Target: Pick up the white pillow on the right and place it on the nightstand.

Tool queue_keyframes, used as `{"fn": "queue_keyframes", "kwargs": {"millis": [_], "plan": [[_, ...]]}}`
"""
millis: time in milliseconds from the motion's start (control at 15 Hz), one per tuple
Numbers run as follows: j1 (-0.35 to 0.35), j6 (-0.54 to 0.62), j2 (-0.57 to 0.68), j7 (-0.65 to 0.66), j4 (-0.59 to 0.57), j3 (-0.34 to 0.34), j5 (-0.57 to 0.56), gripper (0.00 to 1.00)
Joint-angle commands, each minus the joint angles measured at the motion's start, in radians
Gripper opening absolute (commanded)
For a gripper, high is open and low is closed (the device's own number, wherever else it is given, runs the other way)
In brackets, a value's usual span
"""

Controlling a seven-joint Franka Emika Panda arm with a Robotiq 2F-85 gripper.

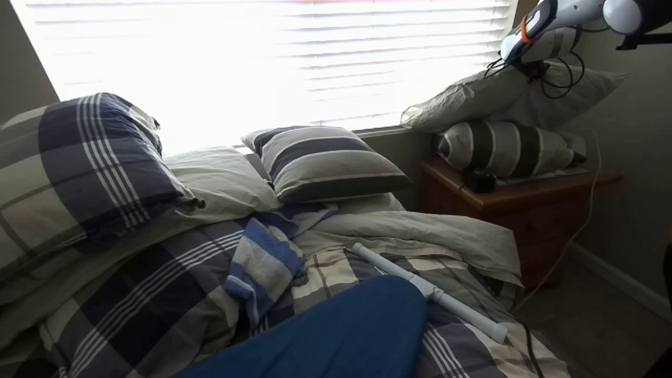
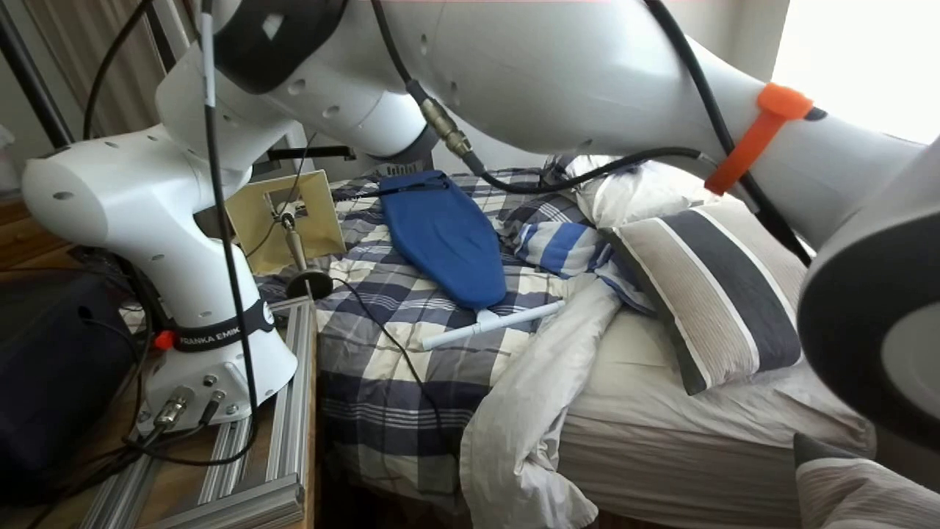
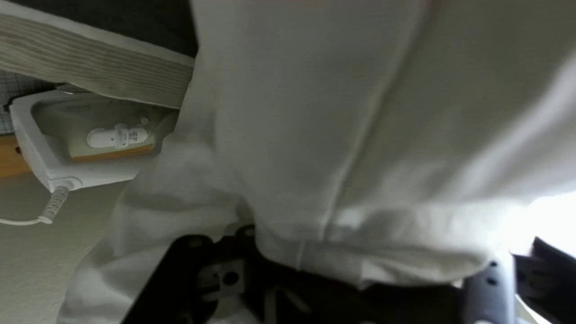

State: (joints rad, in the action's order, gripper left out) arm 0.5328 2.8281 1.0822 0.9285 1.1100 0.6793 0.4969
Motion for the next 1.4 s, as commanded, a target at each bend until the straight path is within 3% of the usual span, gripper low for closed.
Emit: {"fn": "queue_keyframes", "kwargs": {"millis": [0,133,267,467,667,800,1333], "plan": [[-0.049,-0.115,-0.118,-0.138,0.111,0.025,-0.065,1.0],[-0.091,-0.199,-0.137,-0.143,0.141,0.094,-0.108,1.0],[-0.146,-0.316,-0.133,-0.069,0.153,0.191,-0.157,1.0],[-0.202,-0.53,-0.158,-0.075,0.167,0.263,-0.201,1.0],[-0.227,-0.741,-0.183,-0.138,0.152,0.275,-0.224,1.0],[-0.234,-0.82,-0.193,-0.158,0.135,0.267,-0.216,1.0],[-0.242,-0.809,-0.172,-0.133,0.123,0.27,-0.195,1.0]]}}
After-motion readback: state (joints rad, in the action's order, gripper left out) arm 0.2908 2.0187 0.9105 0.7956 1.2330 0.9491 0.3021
